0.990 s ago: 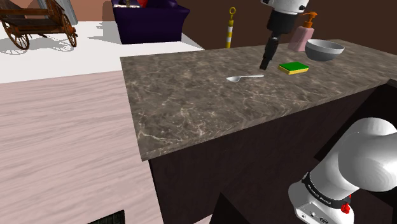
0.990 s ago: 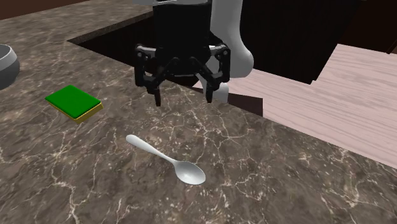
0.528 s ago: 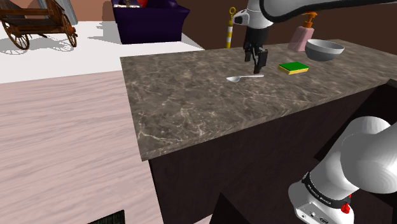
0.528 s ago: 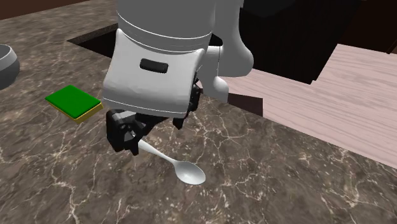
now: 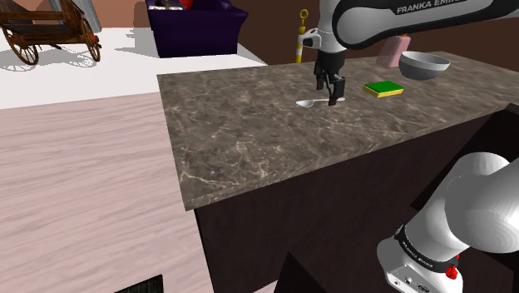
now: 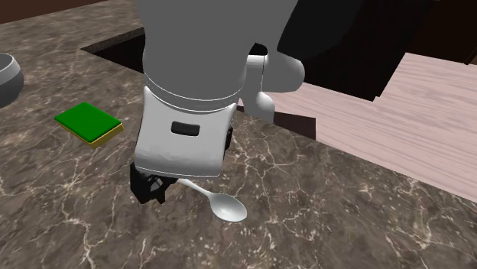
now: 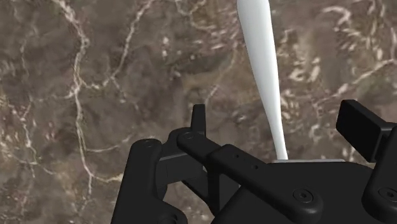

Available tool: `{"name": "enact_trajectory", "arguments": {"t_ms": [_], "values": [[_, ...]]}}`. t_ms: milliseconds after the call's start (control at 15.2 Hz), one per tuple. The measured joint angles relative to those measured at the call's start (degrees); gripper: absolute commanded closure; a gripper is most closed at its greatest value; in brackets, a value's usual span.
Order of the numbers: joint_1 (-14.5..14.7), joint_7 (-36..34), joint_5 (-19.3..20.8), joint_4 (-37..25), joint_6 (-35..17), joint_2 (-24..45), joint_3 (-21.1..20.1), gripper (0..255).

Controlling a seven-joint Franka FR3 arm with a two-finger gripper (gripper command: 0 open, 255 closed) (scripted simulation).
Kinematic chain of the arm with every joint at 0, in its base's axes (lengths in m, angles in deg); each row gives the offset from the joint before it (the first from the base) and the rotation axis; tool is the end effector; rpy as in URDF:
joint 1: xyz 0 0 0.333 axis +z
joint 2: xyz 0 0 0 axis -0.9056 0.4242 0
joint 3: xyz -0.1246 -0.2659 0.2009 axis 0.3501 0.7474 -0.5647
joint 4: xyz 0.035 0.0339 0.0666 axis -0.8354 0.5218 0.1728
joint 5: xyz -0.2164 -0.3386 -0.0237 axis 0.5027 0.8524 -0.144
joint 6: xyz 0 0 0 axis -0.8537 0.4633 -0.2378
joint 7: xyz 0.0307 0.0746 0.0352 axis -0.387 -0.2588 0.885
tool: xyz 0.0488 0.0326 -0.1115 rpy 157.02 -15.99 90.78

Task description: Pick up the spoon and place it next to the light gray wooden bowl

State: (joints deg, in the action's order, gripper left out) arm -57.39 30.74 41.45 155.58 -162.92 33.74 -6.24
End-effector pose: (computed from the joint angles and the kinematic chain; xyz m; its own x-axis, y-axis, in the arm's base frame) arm 0.4326 -0.0211 0.5310 0.4865 0.8449 -0.2222 0.8737 -0.4714 0.1205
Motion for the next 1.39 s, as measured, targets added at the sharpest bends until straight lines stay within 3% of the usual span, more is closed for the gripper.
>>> {"name": "enact_trajectory", "arguments": {"t_ms": [330, 396, 1056, 1386], "values": [[0.0, 0.0, 0.1, 0.3, -0.3, -0.1, 0.1, 0], [0.0, 0.0, 0.1, 0.3, -0.3, -0.1, 0.1, 255], [0.0, 0.0, 0.1, 0.3, -0.3, -0.1, 0.1, 255], [0.1, 0.7, -0.2, -2.5, 2.8, -0.4, -0.2, 255]]}}
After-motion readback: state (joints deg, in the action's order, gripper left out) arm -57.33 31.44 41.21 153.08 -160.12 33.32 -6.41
